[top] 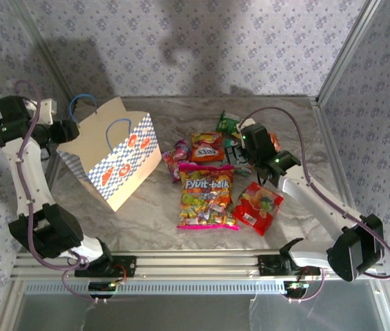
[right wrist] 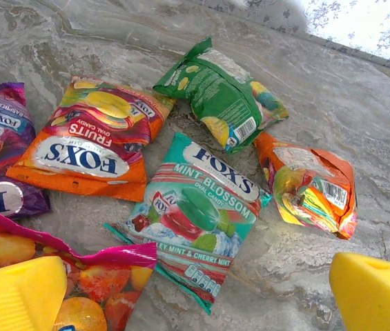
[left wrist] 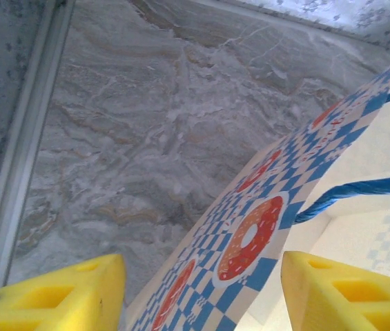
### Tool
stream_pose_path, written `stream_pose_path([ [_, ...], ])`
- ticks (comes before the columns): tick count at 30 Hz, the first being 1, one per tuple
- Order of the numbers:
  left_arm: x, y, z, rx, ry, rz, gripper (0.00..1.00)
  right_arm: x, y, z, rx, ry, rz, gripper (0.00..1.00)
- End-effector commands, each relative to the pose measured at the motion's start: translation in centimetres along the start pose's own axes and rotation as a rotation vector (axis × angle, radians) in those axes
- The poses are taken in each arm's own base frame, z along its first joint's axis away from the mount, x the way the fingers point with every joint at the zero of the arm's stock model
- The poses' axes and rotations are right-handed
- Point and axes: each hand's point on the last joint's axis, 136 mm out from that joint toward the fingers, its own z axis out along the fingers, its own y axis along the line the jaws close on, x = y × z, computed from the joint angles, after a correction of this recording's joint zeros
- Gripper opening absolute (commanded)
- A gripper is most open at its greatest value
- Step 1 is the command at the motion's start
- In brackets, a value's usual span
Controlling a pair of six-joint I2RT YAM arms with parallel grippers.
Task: Place the snacks into the paper bag
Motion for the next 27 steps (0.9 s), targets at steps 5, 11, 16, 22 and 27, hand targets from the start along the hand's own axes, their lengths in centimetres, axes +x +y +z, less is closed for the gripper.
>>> stream_pose_path([
  [5, -1.7, -2.4, -1.0, 0.127, -0.078, 0.023, 0.61, -0.4, -0.2, -0.6, 0.016, -0.006, -0.005, 1.0],
  [11, -1.6, -2.2, -0.2, 0.137, -0.058, 0.024, 0.6, 0.2, -0.3, -0.4, 0.032, 0.005, -0.012, 1.0],
  [16, -1.5, -2.2, 0.8, 0.168, -0.04, 0.021, 0.58, 0.5, -0.2, -0.3, 0.032, 0.014, -0.009, 1.0],
  [22, -1.3, -2.1, 1.3, 0.175, -0.036, 0.024, 0.57, 0.9, -0.5, -0.2, 0.047, 0.019, -0.012, 1.0],
  [27, -1.3, -2.3, 1.4, 0.187, -0.039, 0.023, 0.45, 1.0, -0.4, -0.1, 0.046, 0.018, -0.014, 1.0],
])
